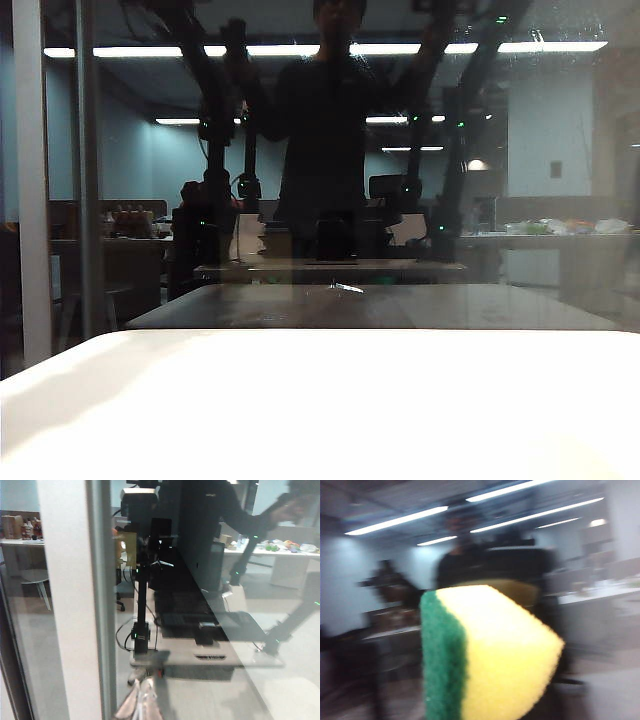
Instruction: Reach upward to find where there is water on the glass, pick up the sponge from the table, dry the water, and finally place the sponge back on the table.
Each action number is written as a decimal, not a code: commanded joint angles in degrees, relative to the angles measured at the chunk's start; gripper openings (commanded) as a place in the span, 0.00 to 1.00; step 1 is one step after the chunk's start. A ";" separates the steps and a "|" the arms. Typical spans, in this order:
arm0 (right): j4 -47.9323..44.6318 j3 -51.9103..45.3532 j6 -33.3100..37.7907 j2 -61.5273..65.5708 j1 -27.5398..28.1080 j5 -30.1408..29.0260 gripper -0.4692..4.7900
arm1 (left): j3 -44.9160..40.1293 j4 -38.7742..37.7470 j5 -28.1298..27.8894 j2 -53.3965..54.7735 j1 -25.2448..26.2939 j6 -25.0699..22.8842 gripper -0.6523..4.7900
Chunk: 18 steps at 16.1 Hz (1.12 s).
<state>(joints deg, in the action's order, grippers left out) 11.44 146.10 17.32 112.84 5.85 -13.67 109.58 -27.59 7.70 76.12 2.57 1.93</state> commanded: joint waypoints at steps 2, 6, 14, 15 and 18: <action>-0.92 0.31 -1.31 1.22 -8.81 1.57 0.07 | 0.31 0.37 0.02 -0.24 0.00 -0.22 0.11; -1.44 0.26 -1.66 4.52 -17.16 3.32 0.07 | 0.31 0.00 0.04 -0.24 0.00 -0.22 0.11; 0.57 1.62 -7.04 7.10 -19.19 4.83 0.07 | 0.31 -0.17 0.02 -0.24 0.00 -0.24 0.11; 2.16 2.40 -7.08 7.10 -18.21 4.98 0.07 | 0.31 -0.11 0.02 -0.24 0.00 -0.24 0.11; 6.60 2.69 -8.83 6.84 -14.91 5.03 0.07 | 0.31 0.61 0.00 -0.24 0.00 -0.24 0.11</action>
<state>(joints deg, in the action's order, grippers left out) 13.82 149.03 9.13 119.20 -10.57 -12.71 109.58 -28.08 7.70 76.12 2.57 1.93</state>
